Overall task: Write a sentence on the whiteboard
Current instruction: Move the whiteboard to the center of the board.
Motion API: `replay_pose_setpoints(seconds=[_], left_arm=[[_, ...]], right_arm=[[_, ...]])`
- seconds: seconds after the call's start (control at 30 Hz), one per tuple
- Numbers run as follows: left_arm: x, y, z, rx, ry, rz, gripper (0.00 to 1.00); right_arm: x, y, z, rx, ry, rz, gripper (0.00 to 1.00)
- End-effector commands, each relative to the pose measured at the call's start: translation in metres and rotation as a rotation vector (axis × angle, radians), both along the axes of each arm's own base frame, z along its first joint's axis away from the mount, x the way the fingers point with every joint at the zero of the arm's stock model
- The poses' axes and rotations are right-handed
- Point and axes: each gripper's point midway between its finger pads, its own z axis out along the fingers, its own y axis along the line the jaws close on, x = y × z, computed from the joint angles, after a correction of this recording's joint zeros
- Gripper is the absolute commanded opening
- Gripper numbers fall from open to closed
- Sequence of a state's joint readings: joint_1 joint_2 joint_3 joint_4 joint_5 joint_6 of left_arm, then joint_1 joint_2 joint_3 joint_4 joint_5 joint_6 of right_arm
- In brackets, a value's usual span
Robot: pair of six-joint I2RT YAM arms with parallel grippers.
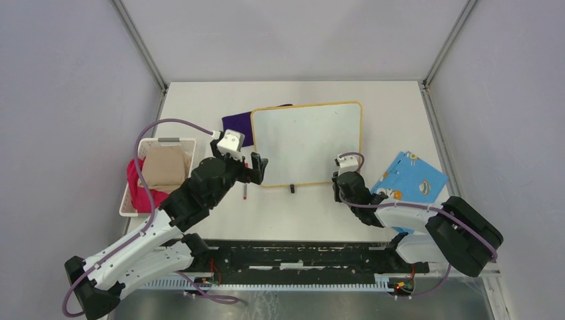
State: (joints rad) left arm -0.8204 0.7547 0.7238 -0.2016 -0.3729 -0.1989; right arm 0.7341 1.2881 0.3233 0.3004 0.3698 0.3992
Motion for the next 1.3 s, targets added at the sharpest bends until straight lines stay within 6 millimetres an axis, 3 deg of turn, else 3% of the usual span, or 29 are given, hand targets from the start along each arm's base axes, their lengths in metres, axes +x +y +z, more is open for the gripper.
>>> replay_pose_setpoints(seconds=[0.0,0.17,0.43,0.63,0.87,1.1,1.27], left_arm=[[0.004,-0.002,0.015,-0.018,-0.051,0.001,1.0],[0.004,-0.002,0.014,-0.015,-0.049,0.004,1.0],[0.004,-0.002,0.014,-0.017,-0.047,0.004,1.0],[0.004,-0.002,0.014,-0.018,-0.047,0.003,1.0],[0.005,0.002,0.015,-0.041,-0.034,0.034,1.0],[0.008,0.033,0.021,-0.113,0.027,0.249,1.0],[-0.005,0.062,0.012,-0.145,0.123,0.393,1.0]], right_arm=[[-0.004,-0.005,0.002,-0.03,0.004,-0.04,0.08],[-0.007,-0.021,0.002,-0.03,-0.01,-0.12,0.0],[-0.014,-0.025,-0.003,-0.02,0.004,-0.129,0.02],[-0.015,-0.02,0.005,0.005,-0.003,-0.116,0.36],[-0.019,-0.015,0.03,0.06,-0.034,-0.075,0.56],[-0.031,-0.009,0.073,0.116,-0.121,0.063,0.79],[-0.041,-0.001,0.106,0.152,-0.211,0.195,0.85]])
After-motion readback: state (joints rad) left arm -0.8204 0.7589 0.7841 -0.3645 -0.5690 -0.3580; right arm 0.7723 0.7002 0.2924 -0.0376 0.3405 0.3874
